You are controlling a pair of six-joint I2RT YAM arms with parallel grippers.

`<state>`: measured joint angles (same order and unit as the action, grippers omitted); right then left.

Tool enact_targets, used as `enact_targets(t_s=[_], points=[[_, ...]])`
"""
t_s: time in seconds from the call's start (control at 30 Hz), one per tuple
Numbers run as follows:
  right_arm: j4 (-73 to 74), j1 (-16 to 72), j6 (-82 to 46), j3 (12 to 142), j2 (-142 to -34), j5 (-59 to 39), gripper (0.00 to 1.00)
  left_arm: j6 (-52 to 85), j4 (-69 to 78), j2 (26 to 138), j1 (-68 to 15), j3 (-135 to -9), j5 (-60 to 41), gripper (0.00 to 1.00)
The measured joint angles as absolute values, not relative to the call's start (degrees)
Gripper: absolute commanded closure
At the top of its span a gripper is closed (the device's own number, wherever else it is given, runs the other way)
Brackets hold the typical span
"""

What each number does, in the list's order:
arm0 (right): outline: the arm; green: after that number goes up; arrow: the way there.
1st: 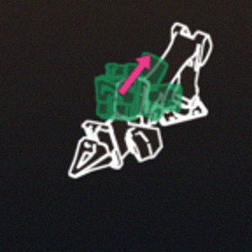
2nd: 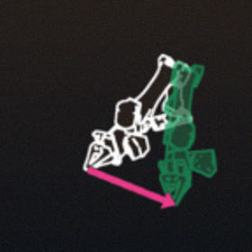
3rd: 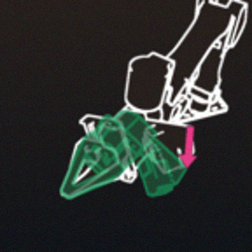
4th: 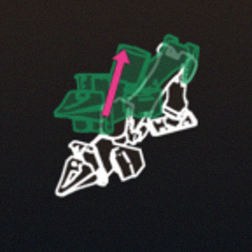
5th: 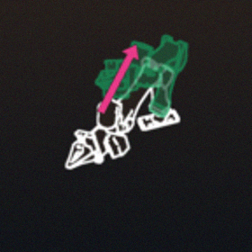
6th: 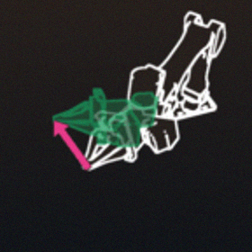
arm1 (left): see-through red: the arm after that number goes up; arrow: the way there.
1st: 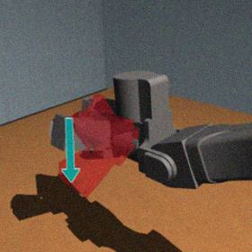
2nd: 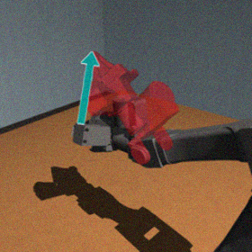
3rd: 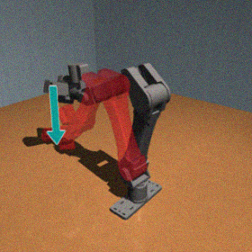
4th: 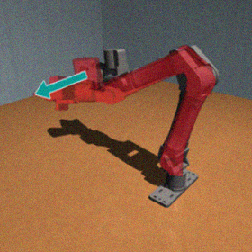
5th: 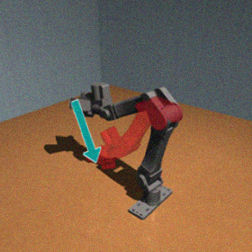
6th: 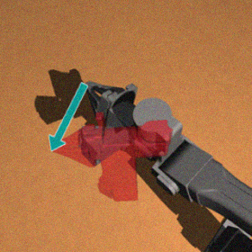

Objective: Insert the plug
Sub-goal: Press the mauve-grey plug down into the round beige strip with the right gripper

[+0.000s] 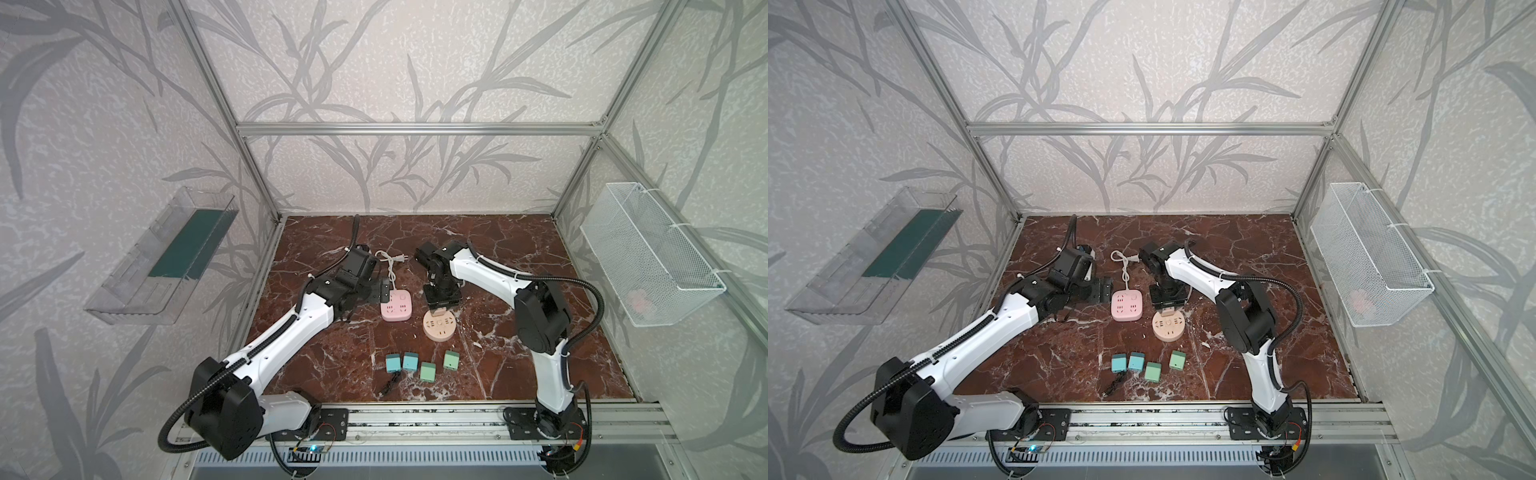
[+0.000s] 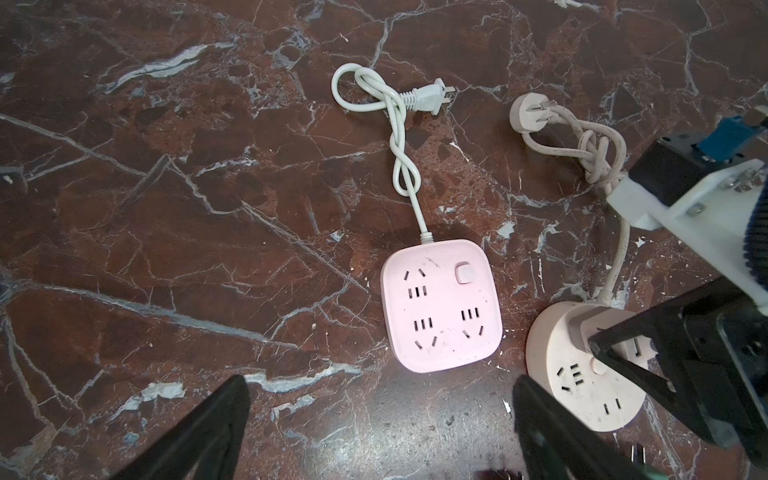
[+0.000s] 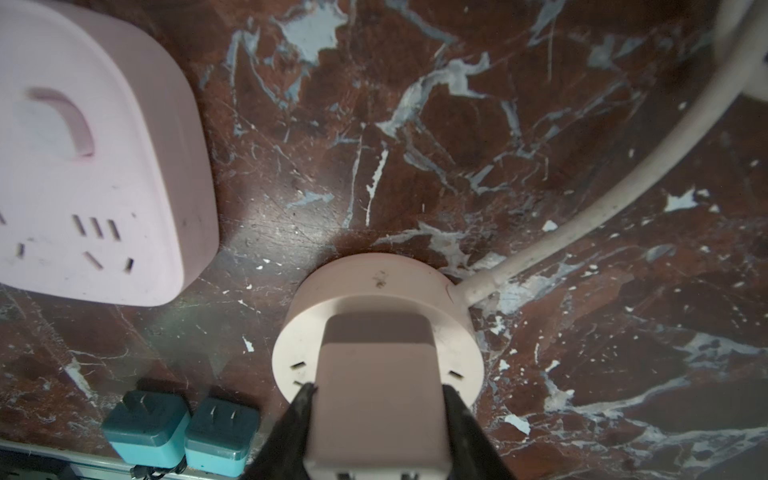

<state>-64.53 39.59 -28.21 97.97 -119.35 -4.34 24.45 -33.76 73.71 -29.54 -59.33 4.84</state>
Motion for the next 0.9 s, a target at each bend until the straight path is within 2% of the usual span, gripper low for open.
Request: enact_targets(t_s=[0.9], points=[[-69.01, 38.63, -26.15, 103.28, -125.12, -6.7, 1.0, 24.47, -32.49, 75.77, -29.5, -59.0, 3.86, 0.03]])
